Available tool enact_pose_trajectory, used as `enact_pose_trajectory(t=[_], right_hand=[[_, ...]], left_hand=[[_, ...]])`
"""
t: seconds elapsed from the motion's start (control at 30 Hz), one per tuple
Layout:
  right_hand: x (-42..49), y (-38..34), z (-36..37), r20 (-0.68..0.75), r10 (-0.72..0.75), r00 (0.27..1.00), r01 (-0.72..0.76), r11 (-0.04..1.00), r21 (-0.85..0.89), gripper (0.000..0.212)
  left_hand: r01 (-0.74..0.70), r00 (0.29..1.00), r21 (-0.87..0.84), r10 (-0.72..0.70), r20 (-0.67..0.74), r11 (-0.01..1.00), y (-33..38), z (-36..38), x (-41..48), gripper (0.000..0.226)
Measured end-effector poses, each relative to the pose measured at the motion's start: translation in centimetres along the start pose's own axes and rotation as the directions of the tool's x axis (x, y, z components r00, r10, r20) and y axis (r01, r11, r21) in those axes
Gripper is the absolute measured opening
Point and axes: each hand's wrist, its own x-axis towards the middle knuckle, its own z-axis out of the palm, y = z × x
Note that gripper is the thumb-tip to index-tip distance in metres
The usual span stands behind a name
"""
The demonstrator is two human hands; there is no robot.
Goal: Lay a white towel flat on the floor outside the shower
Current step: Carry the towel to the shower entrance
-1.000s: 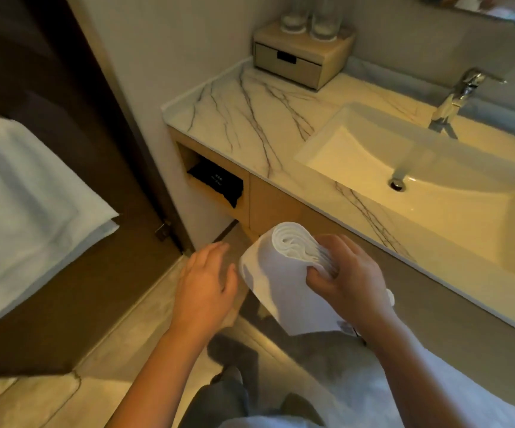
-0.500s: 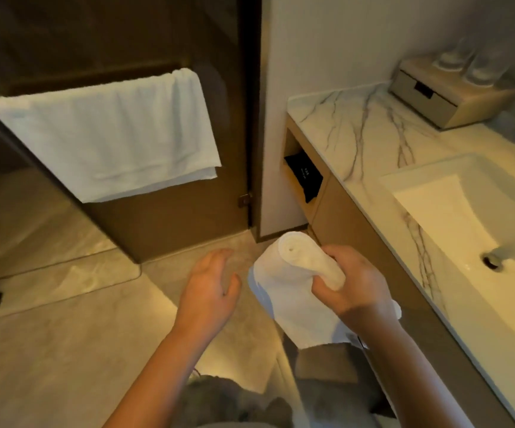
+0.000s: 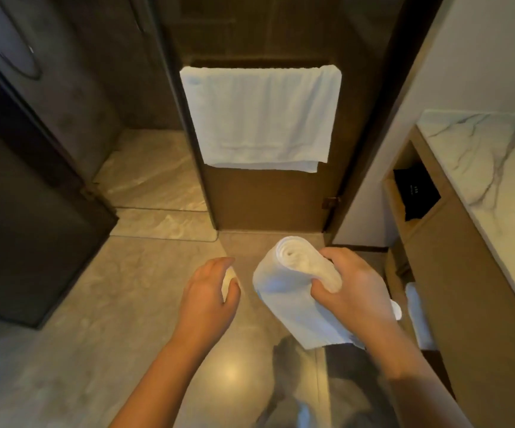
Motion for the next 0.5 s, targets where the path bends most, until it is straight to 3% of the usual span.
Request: enact_pose_trajectory(t=[0.5], right_hand=[[-9.0, -23.0, 17.0, 0.177, -0.204, 0.963, 0.217, 0.974, -0.058, 0.037]], left_hand=[[0.236, 0.946, -0.071, -0.246, -0.211, 0.969, -23.5, -16.8, -16.4, 0.035]])
